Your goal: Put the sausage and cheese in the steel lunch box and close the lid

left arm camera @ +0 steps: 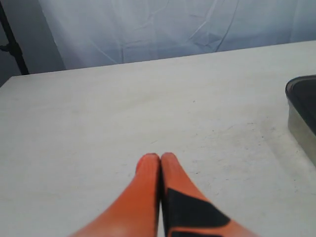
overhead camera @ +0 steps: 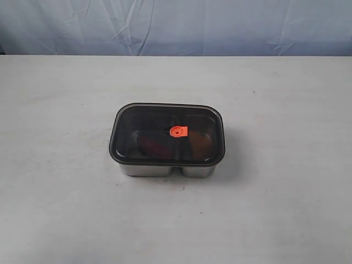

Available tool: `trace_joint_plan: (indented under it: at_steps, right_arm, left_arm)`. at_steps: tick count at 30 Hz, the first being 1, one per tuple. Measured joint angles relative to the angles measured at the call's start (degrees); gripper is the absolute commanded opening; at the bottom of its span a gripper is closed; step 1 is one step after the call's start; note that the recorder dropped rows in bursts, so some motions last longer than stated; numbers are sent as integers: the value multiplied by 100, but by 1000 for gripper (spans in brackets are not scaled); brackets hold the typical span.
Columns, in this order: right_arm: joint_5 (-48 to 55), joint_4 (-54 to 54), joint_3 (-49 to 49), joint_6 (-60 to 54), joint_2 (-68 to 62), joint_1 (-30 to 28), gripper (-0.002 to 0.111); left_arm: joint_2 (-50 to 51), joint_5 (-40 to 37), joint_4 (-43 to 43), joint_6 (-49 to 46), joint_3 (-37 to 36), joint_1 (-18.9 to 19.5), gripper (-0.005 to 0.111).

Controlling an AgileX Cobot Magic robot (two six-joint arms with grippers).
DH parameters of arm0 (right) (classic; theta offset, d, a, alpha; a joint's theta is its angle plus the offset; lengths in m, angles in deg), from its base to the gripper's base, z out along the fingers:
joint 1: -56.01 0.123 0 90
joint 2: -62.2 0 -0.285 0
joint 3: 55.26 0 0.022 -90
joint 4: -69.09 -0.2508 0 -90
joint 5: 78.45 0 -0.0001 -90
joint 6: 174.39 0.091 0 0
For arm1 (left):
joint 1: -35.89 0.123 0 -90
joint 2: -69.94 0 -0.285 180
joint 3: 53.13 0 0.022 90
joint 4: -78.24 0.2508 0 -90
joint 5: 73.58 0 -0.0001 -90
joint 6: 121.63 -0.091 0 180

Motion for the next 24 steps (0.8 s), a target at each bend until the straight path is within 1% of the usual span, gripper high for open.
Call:
trace_joint_plan:
  at_steps: [3,5,8,13,16,20,24]
  right_arm:
    - [-14,-22,-178,-70,485,-437,-1]
    - [-187,-35,-551,-94,761,-666,-1]
    - [-759,-148,-1317,-115,1199,-987,-1]
    - [-1964,-657,-2724,-127,1920,-1461,-1]
    - [-2476,-1030,-3390,-127,2021,-1681,-1]
    - [-2555,-1321,-3774,-127,2021,-1857,-1]
    - [-2203,-1387,-3782,-127,2021,-1904,-1]
  left_arm:
    - [0,47,-62,-304,-189,0,0]
    - [0,61,-50,-372,-315,0,0]
    - [0,94,-39,-399,-351,0,0]
    - [0,138,-39,-402,-351,0,0]
    - [-7,138,-39,-402,-351,0,0]
    - [-7,138,-30,-402,-351,0,0]
    - [-7,138,-16,-402,-351,0,0]
